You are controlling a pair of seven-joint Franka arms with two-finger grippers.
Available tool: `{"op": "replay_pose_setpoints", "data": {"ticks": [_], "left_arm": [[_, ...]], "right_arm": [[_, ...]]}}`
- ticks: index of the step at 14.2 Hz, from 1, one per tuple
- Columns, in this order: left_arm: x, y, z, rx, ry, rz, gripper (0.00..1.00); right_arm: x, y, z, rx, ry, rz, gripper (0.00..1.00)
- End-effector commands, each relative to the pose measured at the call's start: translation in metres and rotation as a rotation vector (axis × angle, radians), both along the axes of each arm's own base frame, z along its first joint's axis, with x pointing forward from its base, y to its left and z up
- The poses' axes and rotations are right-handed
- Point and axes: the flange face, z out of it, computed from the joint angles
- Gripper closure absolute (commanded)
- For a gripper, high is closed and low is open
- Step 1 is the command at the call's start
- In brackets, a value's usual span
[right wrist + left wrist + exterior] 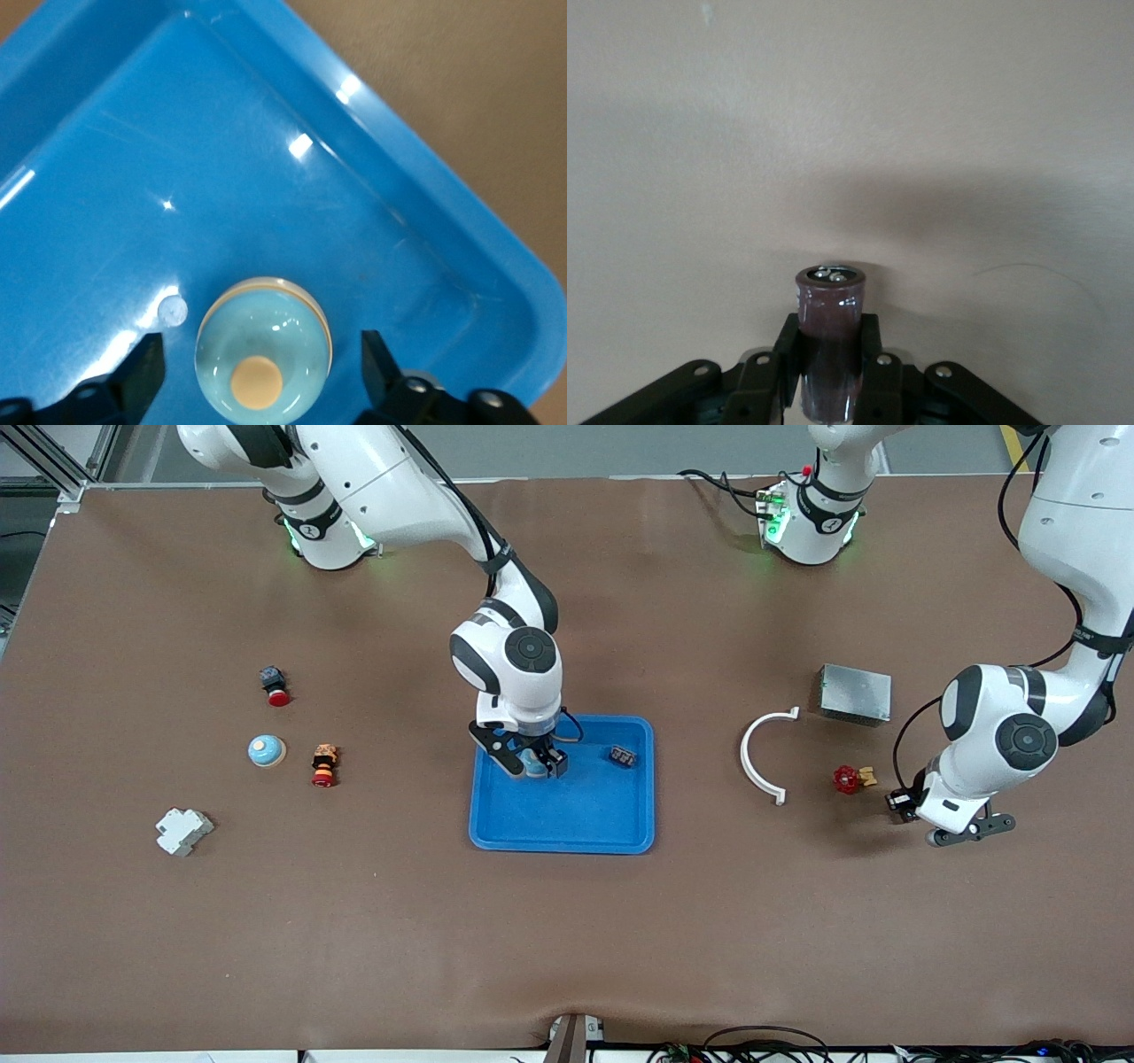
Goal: Place electrolytic capacitor and blue bell in tray
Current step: 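Release the bell in the tray while the left gripper lifts the capacitor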
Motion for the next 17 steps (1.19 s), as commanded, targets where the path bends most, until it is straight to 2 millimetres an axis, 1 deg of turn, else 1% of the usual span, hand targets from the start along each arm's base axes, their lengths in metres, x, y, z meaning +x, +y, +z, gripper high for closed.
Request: {"op": "replay_pose_setpoints", "data": {"ticks": [1, 2, 3, 4, 5, 6, 7, 9, 10, 12, 13, 14, 15, 16, 17], "left_arm": [[0.0, -0.028, 0.043, 0.027, 0.008, -0.04, 1.0], [-0.001, -0.04, 0.052, 0.022, 0.01, -0.042, 1.0], [-0.001, -0.053, 0.064, 0.013, 0.012, -0.044, 1.0], [-0.001, -0.063, 0.072, -0.005, 0.019, -0.031, 1.0], [0.001, -0.076, 0.082, -0.026, 0.027, -0.008, 1.0], [0.003, -0.09, 0.09, -0.042, 0.041, 0.029, 1.0], [0.003, -0.105, 0.097, -0.047, 0.043, 0.067, 1.0], [0.002, -0.141, 0.112, -0.055, 0.048, 0.111, 1.0], [0.004, -0.158, 0.119, -0.057, 0.047, 0.141, 1.0], [0.001, -0.195, 0.125, -0.057, 0.035, 0.19, 1.0], [-0.002, -0.216, 0.125, -0.061, 0.032, 0.21, 1.0], [-0.002, -0.236, 0.123, -0.071, 0.029, 0.238, 1.0], [-0.002, -0.255, 0.124, -0.08, 0.02, 0.276, 1.0], [-0.002, -0.269, 0.126, -0.085, 0.012, 0.298, 1.0], [-0.001, -0.281, 0.128, -0.095, 0.007, 0.311, 1.0]], "right_arm": [[0.034, -0.015, 0.055, -0.064, 0.068, 0.082, 0.0], [0.05, -0.035, 0.087, -0.049, 0.125, 0.136, 0.0], [0.065, -0.06, 0.118, -0.009, 0.156, 0.21, 0.0], [0.076, -0.082, 0.139, 0.013, 0.163, 0.263, 0.0], [0.089, -0.112, 0.15, 0.011, 0.18, 0.277, 0.0], [0.101, -0.137, 0.158, 0.009, 0.182, 0.297, 0.0], [0.108, -0.154, 0.168, 0.006, 0.176, 0.349, 0.0], [0.124, -0.211, 0.188, 0.013, 0.164, 0.416, 0.0], [0.127, -0.232, 0.197, 0.013, 0.16, 0.461, 0.0], [0.131, -0.288, 0.211, 0.014, 0.157, 0.541, 0.0], [0.13, -0.311, 0.215, 0.015, 0.157, 0.567, 0.0], [0.128, -0.329, 0.217, 0.016, 0.155, 0.582, 0.0], [0.12, -0.345, 0.216, 0.016, 0.146, 0.604, 0.0], [0.11, -0.359, 0.21, 0.012, 0.115, 0.625, 0.0], [0.098, -0.379, 0.2, 0.01, 0.097, 0.638, 0.0]]}}
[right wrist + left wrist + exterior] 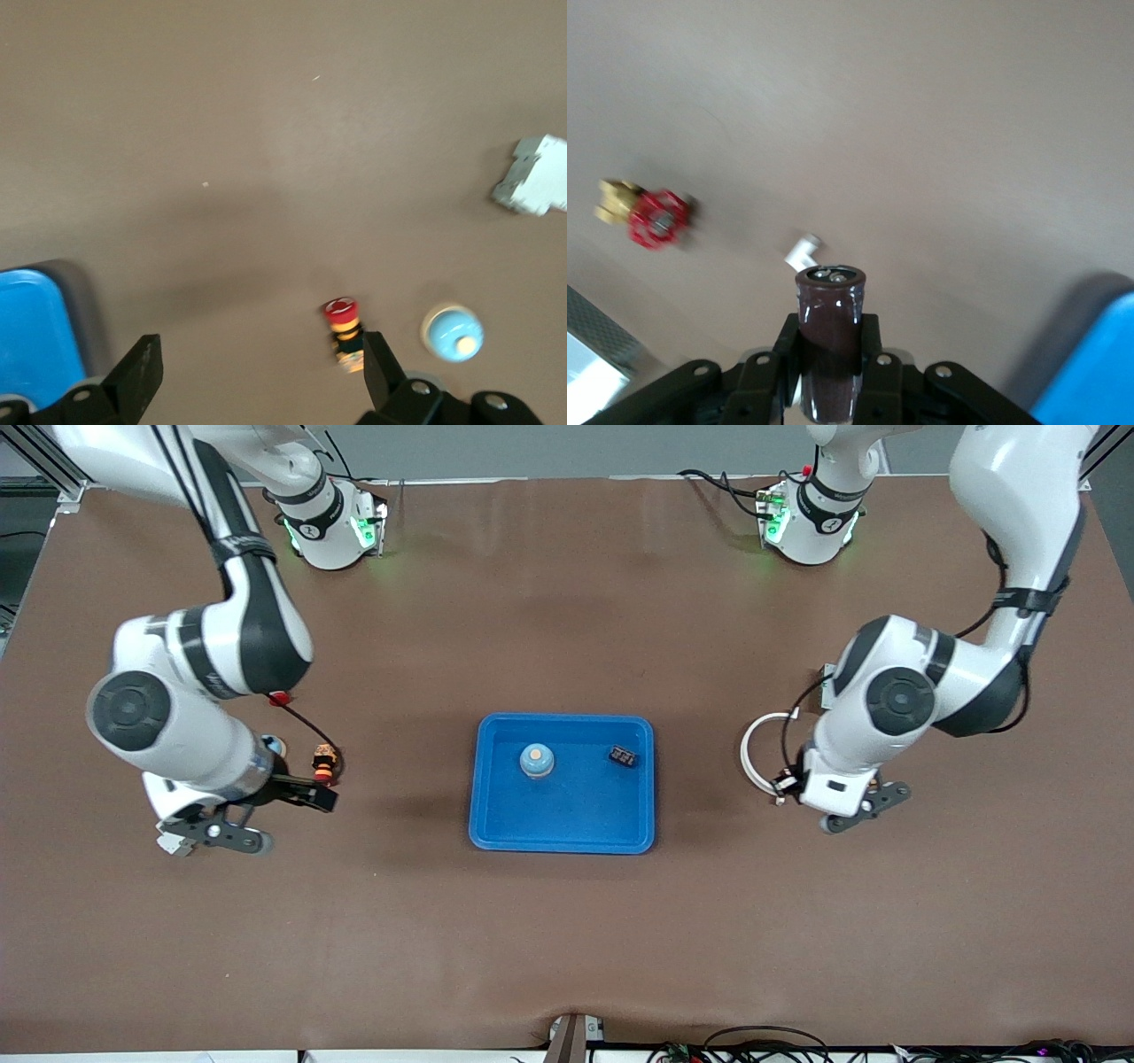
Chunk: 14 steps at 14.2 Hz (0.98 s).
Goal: Place electrolytic capacitor and blue bell in tray
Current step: 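Grasp another bell with the right gripper while the left gripper moves the capacitor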
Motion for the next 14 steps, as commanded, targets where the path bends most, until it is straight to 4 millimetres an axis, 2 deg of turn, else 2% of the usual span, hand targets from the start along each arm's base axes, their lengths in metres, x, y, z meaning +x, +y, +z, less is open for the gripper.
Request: {"op": "replay_pose_setpoints", "data": {"ticks": [1, 4, 5, 6, 9, 14], "left_arm": [[0.007, -0.029, 0.006, -0.029, 0.0, 0.057, 1.0], [0.003, -0.068, -0.002, -0.046, 0.004, 0.107, 1.0], [0.003, -0.08, -0.005, -0.053, 0.005, 0.123, 1.0], [0.003, -0.089, -0.01, -0.057, 0.011, 0.132, 1.0], [0.0, -0.11, -0.022, -0.07, 0.025, 0.156, 1.0], [-0.001, -0.132, -0.033, -0.087, 0.034, 0.193, 1.0]], "right_arm": [[-0.046, -0.047, -0.02, 0.018, -0.03, 0.062, 0.0], [-0.067, -0.132, -0.047, 0.028, -0.025, 0.092, 0.0], [-0.076, -0.155, -0.061, 0.052, -0.01, 0.076, 0.0], [-0.084, -0.166, -0.073, 0.067, -0.02, 0.076, 0.0], [-0.105, -0.192, -0.099, 0.061, -0.029, 0.11, 0.0], [-0.125, -0.193, -0.132, 0.063, -0.028, 0.098, 0.0]]}}
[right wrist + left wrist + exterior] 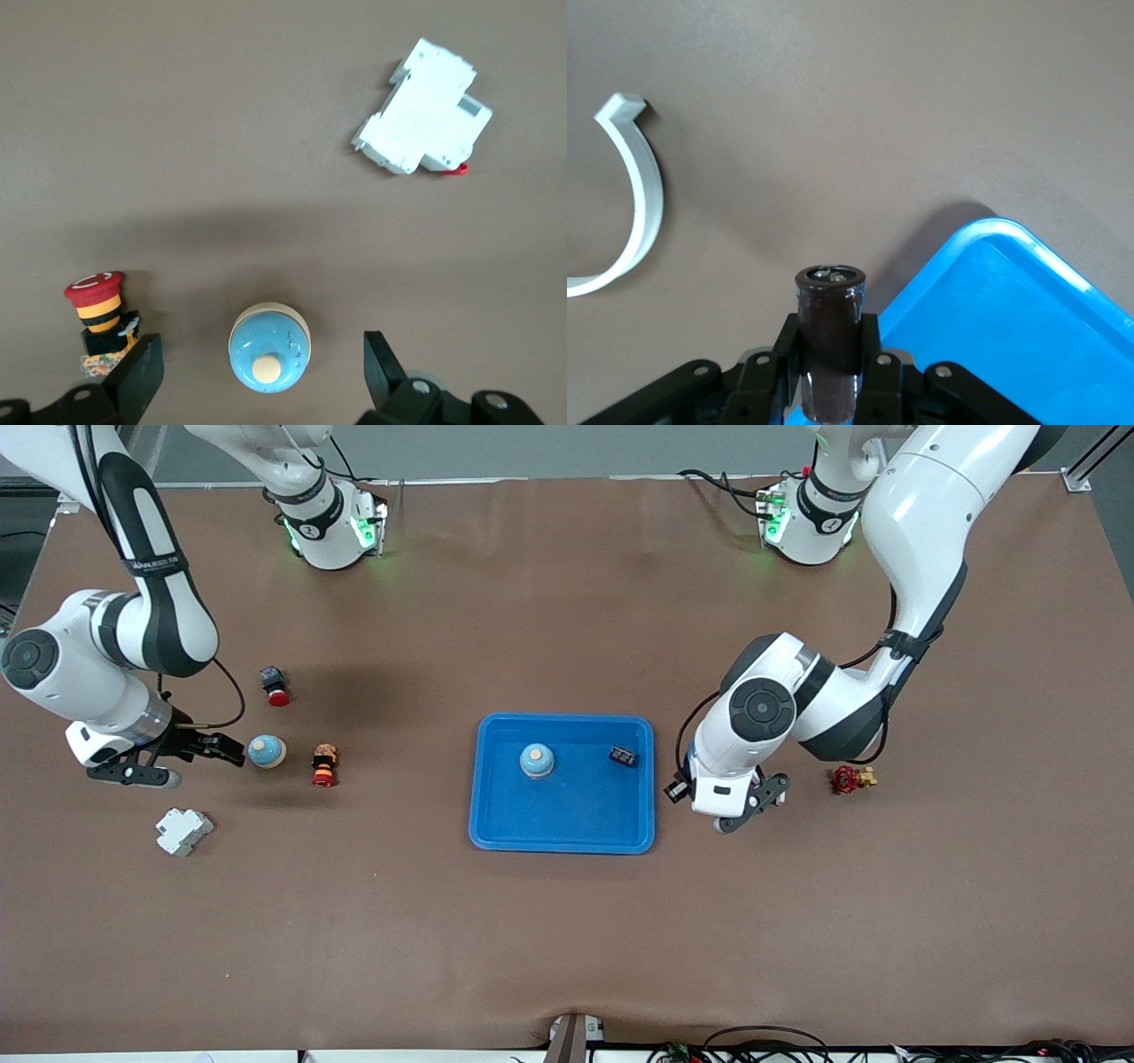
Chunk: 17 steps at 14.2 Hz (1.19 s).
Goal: Place electrolytic capacitor and blue bell in tray
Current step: 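Grasp another bell with the right gripper while the left gripper moves the capacitor, then release the capacitor in the tray while the right gripper lifts the bell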
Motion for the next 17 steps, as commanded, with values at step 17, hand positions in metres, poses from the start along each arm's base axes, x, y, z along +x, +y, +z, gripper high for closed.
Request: {"op": "replay_pose_setpoints", "data": {"ticks": [17], "left_arm": [[-0.012, -0.081, -0.067, -0.033, -0.087, 0.205, 1.0]], "right_arm": [[-0.049, 0.019, -0.091, -0.011, -0.063, 0.013, 0.0]]}}
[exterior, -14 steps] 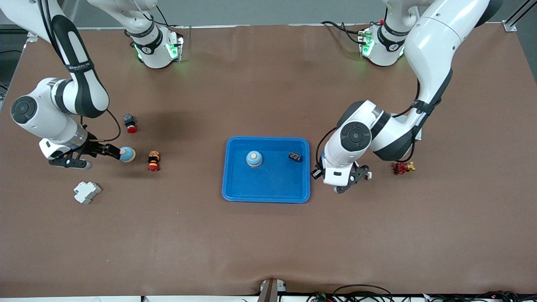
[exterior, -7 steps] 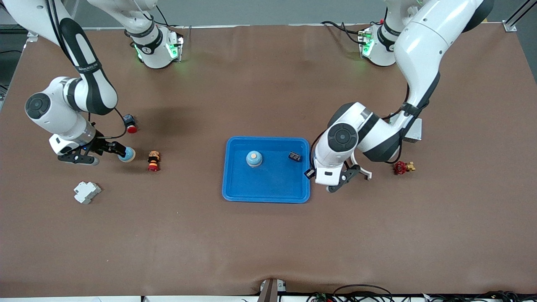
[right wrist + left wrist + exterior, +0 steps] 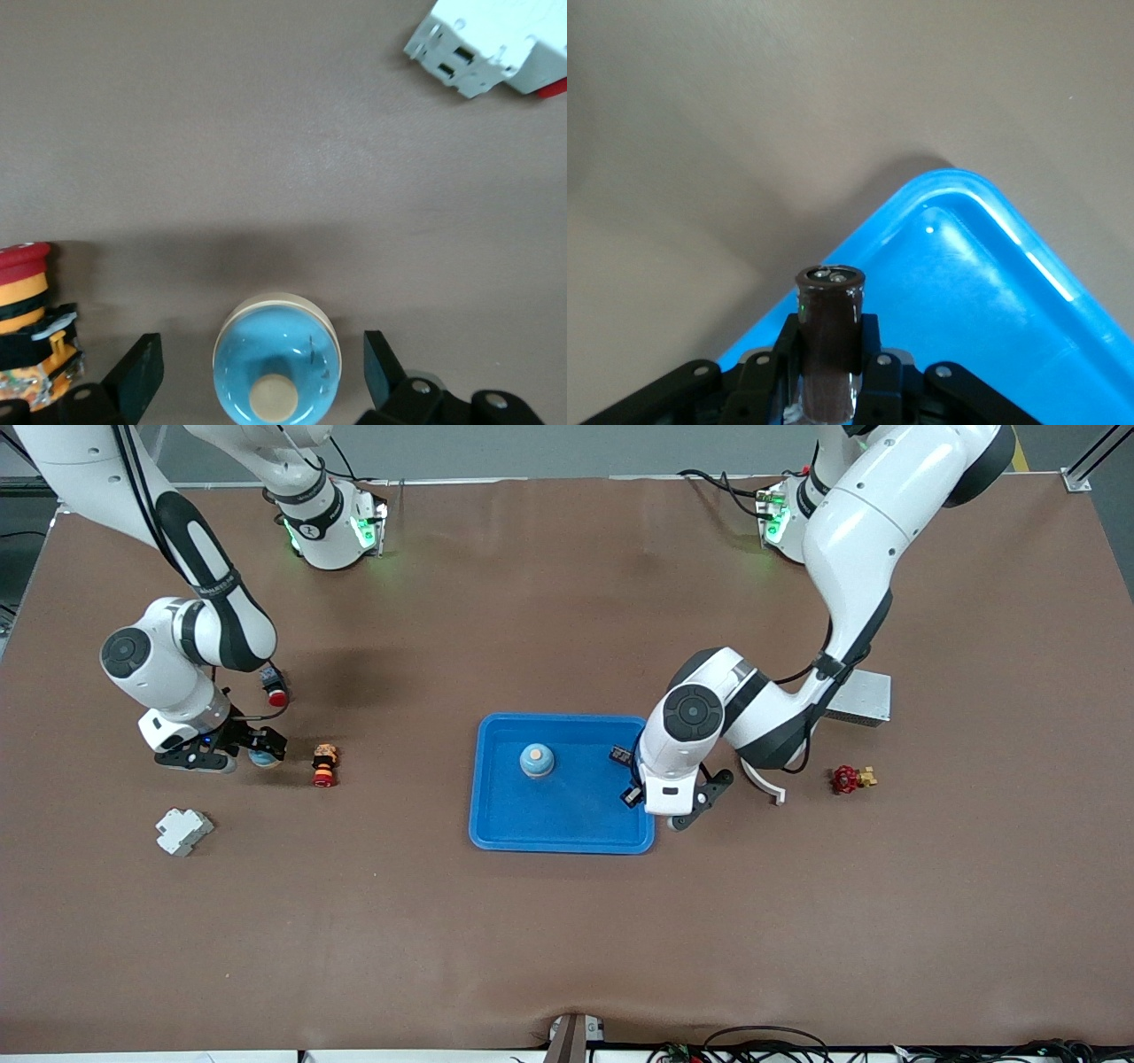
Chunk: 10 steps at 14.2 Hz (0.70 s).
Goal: Place electrolytic capacitor and blue bell in tray
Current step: 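Release the capacitor in the tray while the right gripper lifts the bell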
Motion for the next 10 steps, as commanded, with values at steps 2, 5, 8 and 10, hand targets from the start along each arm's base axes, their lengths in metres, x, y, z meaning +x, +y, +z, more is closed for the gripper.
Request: {"op": "replay_pose_setpoints", "data": {"ticks": [2, 5, 8, 10], "left_arm": [[0.004, -0.032, -0.022, -0.017, -0.06, 0.105, 1.0], [0.001, -0.046, -0.038, -0.009, -0.059, 0.139, 0.94], [-0.003, -0.051, -0.04, -0.008, -0.062, 0.141, 0.0], [0.004, -0.046, -0.032, -0.005, -0.087, 0.16, 0.0]], "right_arm": [[-0.004, 0.003, 0.0, 0.007, -0.007, -0.004, 0.0], [-0.006, 0.0, -0.002, 0.008, -0.003, -0.01, 0.0], [-0.009, -0.001, -0.004, 0.008, 0.003, -0.012, 0.0], [-0.011, 0.0, -0.005, 0.009, 0.008, -0.012, 0.0]]}}
